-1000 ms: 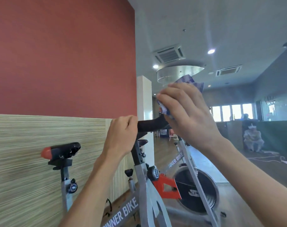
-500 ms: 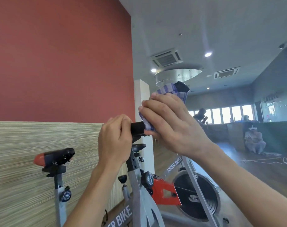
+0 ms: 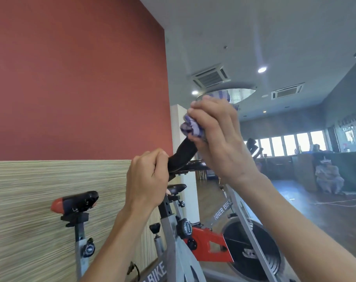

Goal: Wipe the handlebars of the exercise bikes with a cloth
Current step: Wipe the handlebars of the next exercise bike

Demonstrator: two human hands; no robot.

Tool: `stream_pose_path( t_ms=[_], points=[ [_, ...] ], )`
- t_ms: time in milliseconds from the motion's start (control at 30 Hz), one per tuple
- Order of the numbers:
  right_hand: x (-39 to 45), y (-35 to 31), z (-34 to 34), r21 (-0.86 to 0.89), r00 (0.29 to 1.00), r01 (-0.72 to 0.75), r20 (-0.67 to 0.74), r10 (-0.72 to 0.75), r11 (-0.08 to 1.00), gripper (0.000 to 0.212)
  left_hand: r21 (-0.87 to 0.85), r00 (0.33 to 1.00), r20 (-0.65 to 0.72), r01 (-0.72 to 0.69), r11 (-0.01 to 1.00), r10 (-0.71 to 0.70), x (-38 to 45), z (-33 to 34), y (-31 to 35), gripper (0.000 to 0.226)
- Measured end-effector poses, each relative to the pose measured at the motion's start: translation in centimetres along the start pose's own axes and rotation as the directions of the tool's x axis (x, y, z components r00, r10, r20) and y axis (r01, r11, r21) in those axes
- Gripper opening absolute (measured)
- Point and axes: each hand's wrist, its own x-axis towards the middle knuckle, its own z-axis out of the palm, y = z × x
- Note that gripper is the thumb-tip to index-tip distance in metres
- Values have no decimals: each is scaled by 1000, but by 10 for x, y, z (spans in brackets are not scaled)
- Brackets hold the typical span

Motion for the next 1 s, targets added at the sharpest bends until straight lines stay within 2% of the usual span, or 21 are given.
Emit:
stream_pose_path(
  t_ms=[67, 100, 233, 400, 533, 633, 767, 900, 1000],
  points=[
    [-3, -11, 9, 48, 994, -94, -58, 97, 994, 33, 1, 1000, -8, 11, 1000, -11, 1, 1, 1, 39],
    [-8, -15, 11, 30, 994, -98, -53, 100, 995, 32, -4, 1000, -13, 13, 1000, -13, 1, 1, 1, 39],
    [-21, -6, 2, -91, 999, 40, 34, -37, 995, 36, -26, 999, -30, 21, 999, -21, 2, 1, 3, 40],
    [-28, -3, -4, -140, 974, 199, 134, -181, 970, 50, -1, 999, -39, 7, 1000, -7, 1, 2, 5, 42],
    [-6, 6, -18, -179, 943, 328, 113, -312, 928, 31, -19, 1000, -21, -18, 1000, 18, 0, 1, 2, 42],
    [8, 8, -16, -180, 942, 336, 80, -327, 924, 20, -23, 1000, -17, -14, 1000, 14, 0, 1, 0, 43],
    [13, 3, -5, -137, 956, 293, 23, -292, 946, 34, -28, 999, -2, -42, 999, 42, 1, 0, -3, 43],
    [14, 0, -3, -132, 955, 292, 89, -282, 947, 47, -39, 998, 9, -64, 997, 64, 1, -2, -9, 43],
    [14, -1, -4, -120, 954, 293, 108, -281, 949, 42, -26, 998, 10, -62, 998, 62, 0, -1, -11, 46]
  ],
)
